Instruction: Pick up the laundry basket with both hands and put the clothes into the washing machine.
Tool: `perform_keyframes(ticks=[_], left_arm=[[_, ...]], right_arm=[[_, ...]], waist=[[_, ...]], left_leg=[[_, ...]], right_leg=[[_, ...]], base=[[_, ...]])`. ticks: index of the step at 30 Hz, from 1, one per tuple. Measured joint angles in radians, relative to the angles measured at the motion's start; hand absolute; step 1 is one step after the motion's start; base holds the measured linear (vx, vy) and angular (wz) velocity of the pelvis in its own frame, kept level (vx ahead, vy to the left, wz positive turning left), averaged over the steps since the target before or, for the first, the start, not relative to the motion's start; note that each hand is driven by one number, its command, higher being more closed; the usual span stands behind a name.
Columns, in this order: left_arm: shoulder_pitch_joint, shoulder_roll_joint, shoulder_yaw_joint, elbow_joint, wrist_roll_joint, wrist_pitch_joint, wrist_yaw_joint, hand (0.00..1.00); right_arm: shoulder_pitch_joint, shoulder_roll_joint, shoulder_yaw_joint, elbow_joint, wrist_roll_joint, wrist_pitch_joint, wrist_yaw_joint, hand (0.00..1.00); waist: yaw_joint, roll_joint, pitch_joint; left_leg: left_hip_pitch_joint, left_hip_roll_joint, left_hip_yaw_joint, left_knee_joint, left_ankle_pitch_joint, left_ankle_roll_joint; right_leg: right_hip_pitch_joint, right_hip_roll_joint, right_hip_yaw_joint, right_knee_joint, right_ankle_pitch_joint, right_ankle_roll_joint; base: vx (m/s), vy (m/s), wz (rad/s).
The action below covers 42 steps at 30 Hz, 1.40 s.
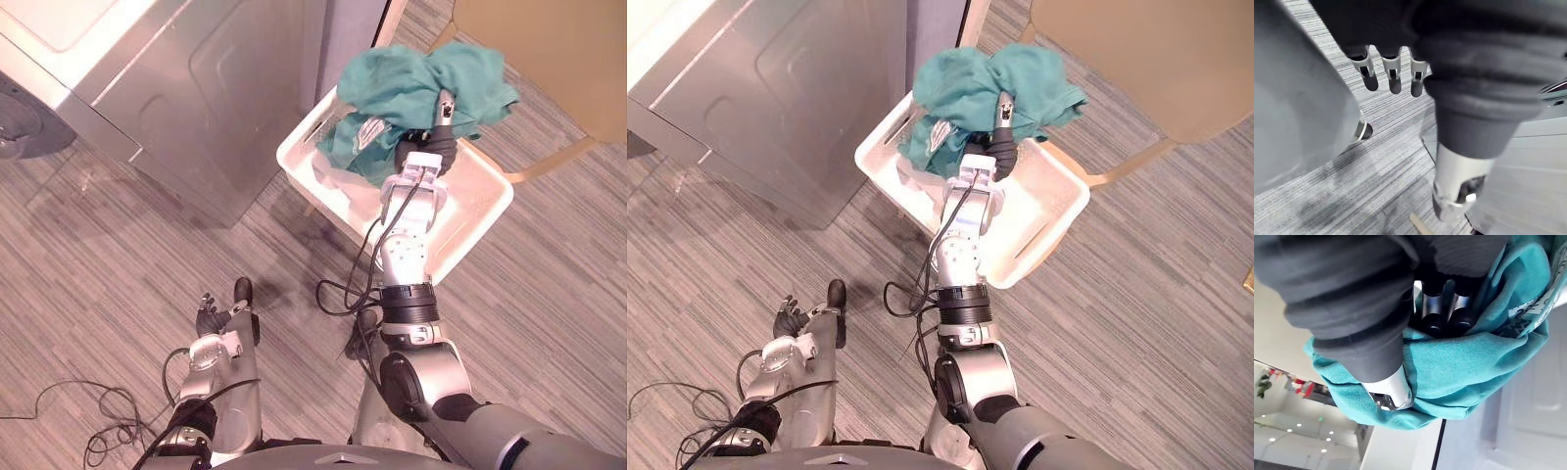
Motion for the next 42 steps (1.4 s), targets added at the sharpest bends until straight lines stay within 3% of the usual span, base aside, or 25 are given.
perform_keyframes(ticks=[4, 9, 11, 13, 15, 21, 23, 27, 32, 38, 42], left_arm=[[0.039, -0.018, 0.004, 0.022, -0.001, 0.007, -0.016, 0.00], [0.129, -0.030, 0.127, 0.097, -0.032, 0.017, -0.026, 0.00], [0.166, -0.026, 0.226, 0.080, -0.044, 0.028, -0.030, 0.00], [0.192, -0.024, 0.293, 0.008, -0.117, 0.023, 0.010, 0.00], [0.202, -0.012, 0.377, -0.173, -0.181, 0.014, 0.049, 0.00], [0.148, 0.114, 0.446, -0.668, -0.166, -0.084, 0.159, 0.00], [0.112, 0.163, 0.441, -0.756, -0.121, -0.090, 0.181, 0.00], [0.018, 0.267, 0.372, -0.892, 0.012, -0.091, 0.203, 0.00], [-0.175, 0.364, 0.112, -0.913, 0.060, -0.100, 0.179, 0.00], [-0.355, 0.357, -0.204, -0.760, -0.003, -0.102, 0.044, 0.00], [-0.446, 0.285, -0.349, -0.551, -0.012, -0.057, 0.002, 0.00]], right_arm=[[0.056, -0.001, 0.025, -0.100, -0.019, -0.005, -0.002, 1.00], [0.209, -0.011, 0.026, -0.183, -0.066, -0.001, -0.002, 1.00], [0.284, -0.012, 0.012, -0.214, -0.102, 0.004, -0.001, 1.00], [0.344, -0.012, -0.025, -0.248, -0.137, 0.004, -0.001, 1.00], [0.386, -0.014, -0.072, -0.269, -0.143, 0.001, -0.001, 1.00], [0.415, -0.037, -0.079, -0.270, -0.181, 0.009, -0.001, 1.00], [0.411, -0.057, -0.072, -0.270, -0.184, 0.024, -0.001, 1.00], [0.380, -0.106, -0.041, -0.269, -0.218, 0.050, 0.000, 1.00], [0.325, -0.142, 0.046, -0.272, -0.220, 0.076, 0.008, 1.00], [0.326, -0.158, 0.143, -0.355, -0.220, 0.116, 0.032, 1.00], [0.326, -0.166, 0.187, -0.355, -0.220, 0.139, 0.033, 1.00]], waist=[[-0.002, 0.015, -0.016], [0.000, 0.044, -0.159], [0.006, 0.050, -0.230], [0.017, 0.054, -0.279], [0.028, 0.051, -0.328], [0.026, 0.050, -0.401], [0.024, 0.048, -0.418], [0.013, 0.043, -0.424], [-0.033, 0.039, -0.426], [-0.103, 0.038, -0.426], [-0.128, 0.038, -0.426]], left_leg=[[0.119, -0.030, 0.000, -0.056, 0.000, 0.001], [0.247, -0.072, -0.022, -0.177, 0.019, 0.007], [0.308, -0.077, -0.033, -0.257, 0.046, 0.005], [0.358, -0.077, -0.054, -0.322, 0.068, 0.001], [0.412, -0.071, -0.065, -0.370, 0.078, -0.003], [0.509, -0.060, -0.024, -0.418, 0.077, -0.001], [0.530, -0.056, 0.002, -0.434, 0.076, 0.001], [0.563, -0.052, 0.055, -0.447, 0.074, 0.005], [0.602, -0.052, 0.129, -0.466, 0.074, 0.013], [0.619, -0.054, 0.170, -0.484, 0.079, 0.016], [0.632, -0.054, 0.197, -0.492, 0.081, 0.017]], right_leg=[[0.127, -0.030, -0.029, -0.038, -0.012, 0.021], [0.279, -0.065, -0.106, -0.110, -0.031, 0.048], [0.347, -0.064, -0.146, -0.161, -0.028, 0.055], [0.407, -0.056, -0.188, -0.207, -0.024, 0.063], [0.472, -0.043, -0.217, -0.252, -0.020, 0.069], [0.563, 0.005, -0.185, -0.384, 0.038, 0.082], [0.569, 0.020, -0.154, -0.429, 0.069, 0.083], [0.580, 0.041, -0.090, -0.515, 0.136, 0.081], [0.579, 0.058, 0.001, -0.606, 0.212, 0.074], [0.564, 0.066, 0.054, -0.642, 0.247, 0.066], [0.548, 0.070, 0.087, -0.643, 0.263, 0.074]], base=[[0.12, -0.006, 0.16], [0.16, -0.022, 0.31], [0.19, -0.054, 0.29], [0.15, -0.069, 0.30], [0.12, -0.061, 0.17], [0.07, -0.009, -0.22], [0.01, 0.042, -0.47], [-0.03, 0.050, -0.55], [-0.09, 0.047, -0.49], [-0.08, 0.012, -0.27], [-0.03, 0.003, -0.19]])
